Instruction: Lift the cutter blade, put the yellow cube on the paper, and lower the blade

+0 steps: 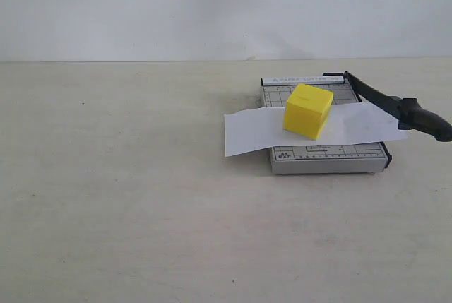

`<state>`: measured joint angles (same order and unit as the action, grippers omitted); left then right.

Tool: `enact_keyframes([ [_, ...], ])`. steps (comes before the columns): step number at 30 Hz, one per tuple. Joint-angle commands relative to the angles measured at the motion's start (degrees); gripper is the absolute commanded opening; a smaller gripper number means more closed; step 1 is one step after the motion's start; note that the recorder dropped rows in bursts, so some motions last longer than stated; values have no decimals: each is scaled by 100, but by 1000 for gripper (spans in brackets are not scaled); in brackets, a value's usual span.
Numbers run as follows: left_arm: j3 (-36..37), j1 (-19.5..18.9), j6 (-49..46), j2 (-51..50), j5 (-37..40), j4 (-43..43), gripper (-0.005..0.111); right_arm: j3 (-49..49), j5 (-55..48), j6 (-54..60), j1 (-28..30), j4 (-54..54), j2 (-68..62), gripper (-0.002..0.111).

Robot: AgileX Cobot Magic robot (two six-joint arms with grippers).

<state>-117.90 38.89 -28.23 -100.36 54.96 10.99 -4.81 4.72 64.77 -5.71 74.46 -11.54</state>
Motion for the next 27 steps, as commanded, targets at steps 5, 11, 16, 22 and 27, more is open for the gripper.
enact_keyframes([
  [5,2520,30,71,2413,-948,340,64,14,22,17,-18,-31,30,0],
  [11,4712,30,854,4232,-1748,561,64,14,22,17,-18,-31,30,0],
  [16,6281,30,1363,5812,-1989,844,64,14,22,17,-18,-31,30,0],
  [22,7983,30,1998,7757,-2064,847,64,14,22,17,-18,-31,30,0],
  [27,8828,30,2208,9048,-2345,832,64,14,22,17,-18,-31,30,0],
])
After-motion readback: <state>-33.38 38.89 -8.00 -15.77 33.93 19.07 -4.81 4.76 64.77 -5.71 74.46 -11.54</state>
